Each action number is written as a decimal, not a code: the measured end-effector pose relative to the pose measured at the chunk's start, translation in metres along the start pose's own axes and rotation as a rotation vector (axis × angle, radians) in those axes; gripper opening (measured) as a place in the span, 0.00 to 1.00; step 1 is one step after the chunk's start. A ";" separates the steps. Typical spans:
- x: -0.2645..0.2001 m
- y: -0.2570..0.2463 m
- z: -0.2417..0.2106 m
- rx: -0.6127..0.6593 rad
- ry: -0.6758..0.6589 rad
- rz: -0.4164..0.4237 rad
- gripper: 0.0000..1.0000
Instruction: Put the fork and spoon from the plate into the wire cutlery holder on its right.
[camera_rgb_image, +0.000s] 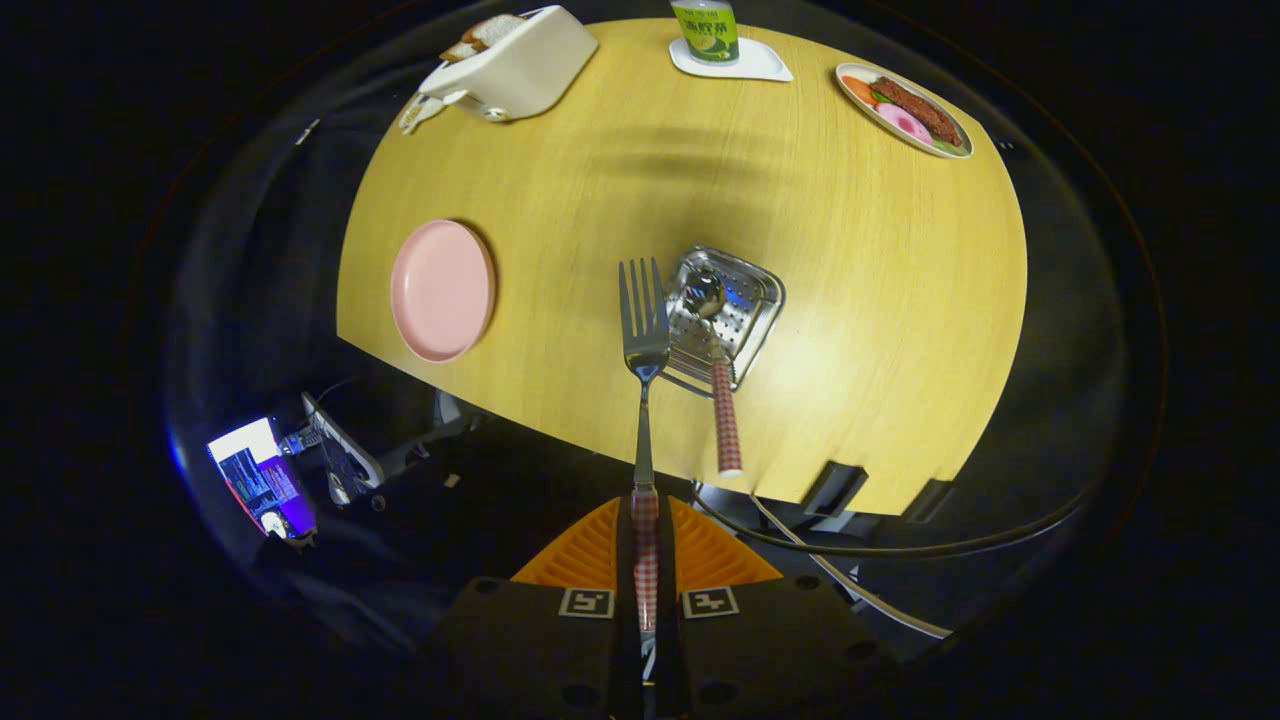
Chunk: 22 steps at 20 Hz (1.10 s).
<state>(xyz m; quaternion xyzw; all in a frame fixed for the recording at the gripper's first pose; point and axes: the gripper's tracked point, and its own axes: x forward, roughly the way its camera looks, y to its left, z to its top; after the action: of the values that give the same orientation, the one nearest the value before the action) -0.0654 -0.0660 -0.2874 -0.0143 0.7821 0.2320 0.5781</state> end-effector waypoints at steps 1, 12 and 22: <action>0.002 -0.006 -0.001 -0.002 0.046 -0.012 0.10; 0.028 -0.037 0.023 -0.032 0.424 -0.131 0.10; 0.053 -0.040 0.050 -0.055 0.492 -0.156 0.13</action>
<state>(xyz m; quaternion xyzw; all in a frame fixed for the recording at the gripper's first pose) -0.0269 -0.0701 -0.3612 -0.1464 0.8892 0.1975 0.3859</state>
